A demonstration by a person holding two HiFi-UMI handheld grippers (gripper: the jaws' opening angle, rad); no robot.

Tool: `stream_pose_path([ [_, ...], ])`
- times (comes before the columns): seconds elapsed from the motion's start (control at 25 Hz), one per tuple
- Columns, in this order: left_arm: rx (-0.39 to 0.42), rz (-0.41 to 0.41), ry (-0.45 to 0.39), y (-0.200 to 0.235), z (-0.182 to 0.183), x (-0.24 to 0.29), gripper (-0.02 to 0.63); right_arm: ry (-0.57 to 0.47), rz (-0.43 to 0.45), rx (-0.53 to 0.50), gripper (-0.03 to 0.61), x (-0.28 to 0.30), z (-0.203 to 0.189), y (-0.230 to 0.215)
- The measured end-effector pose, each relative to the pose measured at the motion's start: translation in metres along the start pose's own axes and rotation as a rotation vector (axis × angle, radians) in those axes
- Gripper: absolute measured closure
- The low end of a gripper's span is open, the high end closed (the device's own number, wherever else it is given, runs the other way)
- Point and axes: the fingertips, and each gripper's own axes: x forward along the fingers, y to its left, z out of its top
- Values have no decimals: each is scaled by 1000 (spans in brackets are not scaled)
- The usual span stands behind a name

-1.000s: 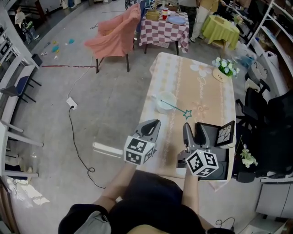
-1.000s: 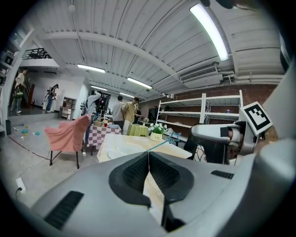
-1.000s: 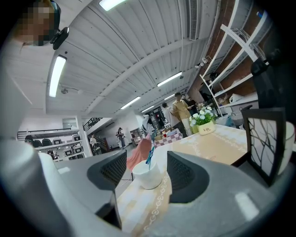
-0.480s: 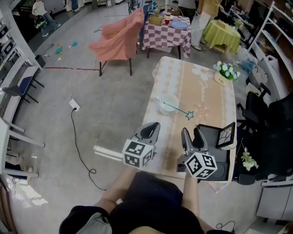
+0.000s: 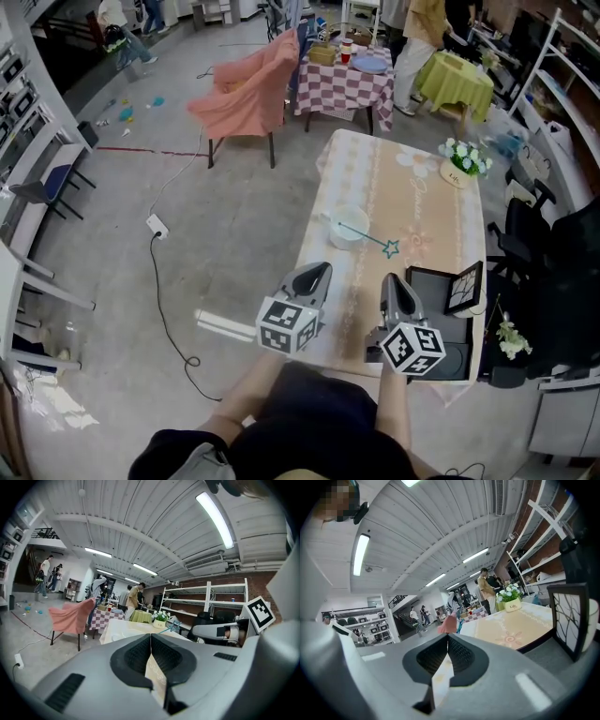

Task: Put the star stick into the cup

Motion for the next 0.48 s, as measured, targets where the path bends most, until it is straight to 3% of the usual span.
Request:
stream_pose_path([
  [0.48, 6, -8, 1, -4, -3, -2, 600, 24, -5, -34, 574, 4, -5, 4],
])
